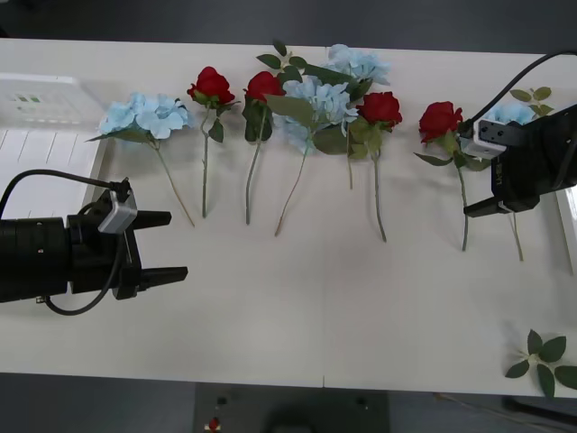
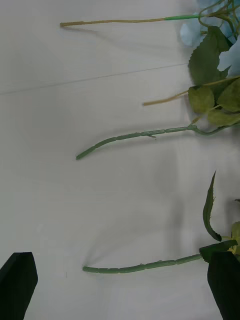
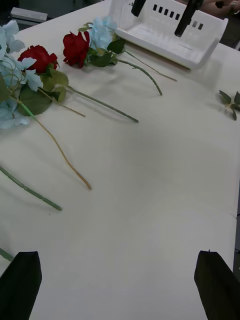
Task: Put the red flowers into the right box and the blue flowers into the left box
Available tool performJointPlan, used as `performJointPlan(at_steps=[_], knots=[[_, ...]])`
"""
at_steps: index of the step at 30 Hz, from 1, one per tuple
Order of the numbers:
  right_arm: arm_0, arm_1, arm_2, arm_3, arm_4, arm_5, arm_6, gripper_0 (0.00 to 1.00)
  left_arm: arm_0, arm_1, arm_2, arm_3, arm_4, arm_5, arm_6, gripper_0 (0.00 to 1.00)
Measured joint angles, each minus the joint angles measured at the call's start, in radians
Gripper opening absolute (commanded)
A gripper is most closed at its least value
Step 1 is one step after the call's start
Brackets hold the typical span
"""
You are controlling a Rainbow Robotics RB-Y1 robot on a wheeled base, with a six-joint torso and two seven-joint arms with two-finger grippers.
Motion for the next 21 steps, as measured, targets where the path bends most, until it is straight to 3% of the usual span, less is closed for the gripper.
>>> performJointPlan(at_steps=[9, 16, 18, 21], knots=[[0.05, 0.005, 0.053, 0.003, -0.027, -0.041, 0.0, 1.0, 0.029, -0.05, -0.014, 0.028, -0.001, 0.046, 0.0, 0.89], [-0.036, -0.158, 0.067, 0.003, -0.217, -0.148, -0.012, 1.0, 0.027, -0.04, 0.091, 0.013, 0.05, 0.166, 0.0, 0.88], [-0.077, -0.21, 0.087, 0.003, -0.209, -0.155, -0.146, 1.0, 0.028, -0.002, 0.104, -0.016, 0.075, 0.123, 0.0, 0.88], [-0.135, -0.237, 0.111, 0.003, -0.128, -0.154, -0.55, 1.0, 0.048, 0.108, 0.095, -0.094, 0.087, -0.056, 0.002, 0.88]])
